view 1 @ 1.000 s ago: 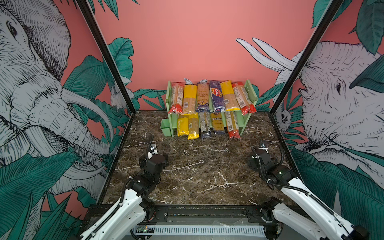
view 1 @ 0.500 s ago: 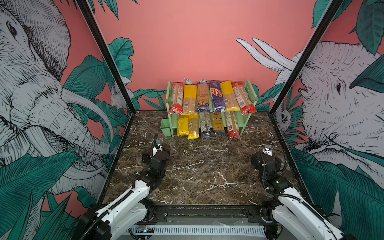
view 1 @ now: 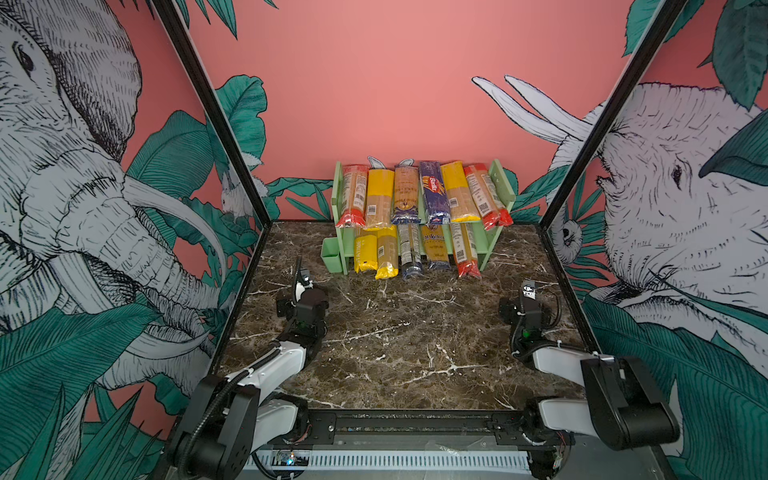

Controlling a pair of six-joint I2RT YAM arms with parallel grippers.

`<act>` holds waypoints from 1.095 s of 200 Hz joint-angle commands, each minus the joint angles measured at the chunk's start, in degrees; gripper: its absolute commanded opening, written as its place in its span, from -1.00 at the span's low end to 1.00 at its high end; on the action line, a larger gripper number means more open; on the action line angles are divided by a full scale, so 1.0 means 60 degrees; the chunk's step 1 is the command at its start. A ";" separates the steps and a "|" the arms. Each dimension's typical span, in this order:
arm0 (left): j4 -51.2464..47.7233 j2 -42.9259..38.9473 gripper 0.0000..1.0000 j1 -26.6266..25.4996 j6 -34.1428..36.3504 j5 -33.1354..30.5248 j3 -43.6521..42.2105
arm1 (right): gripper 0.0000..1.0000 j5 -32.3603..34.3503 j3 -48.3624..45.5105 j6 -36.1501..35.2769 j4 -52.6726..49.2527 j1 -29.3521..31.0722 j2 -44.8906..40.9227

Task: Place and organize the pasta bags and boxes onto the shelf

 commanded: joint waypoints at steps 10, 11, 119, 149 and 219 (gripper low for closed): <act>0.1759 0.0780 0.99 0.0676 -0.0155 0.0762 -0.0293 | 0.98 -0.0301 -0.0230 -0.0300 0.3939 -0.0309 0.1256; 0.1723 0.0798 0.99 0.0678 -0.0147 0.0770 -0.0272 | 0.98 -0.0357 -0.0242 -0.0334 0.4077 -0.0319 0.1320; 0.4670 0.2850 0.98 0.1106 0.1270 0.1794 -0.0262 | 0.98 -0.1679 0.0478 -0.0485 0.3140 -0.0519 0.1975; 0.2096 0.3134 0.92 0.1527 0.1037 0.3222 0.1061 | 0.99 -0.2032 0.0874 -0.0533 0.2339 -0.0569 0.1943; 0.2224 0.3073 0.79 0.1699 0.1012 0.3811 0.0907 | 0.99 -0.2373 0.0845 -0.0459 0.2400 -0.0739 0.1942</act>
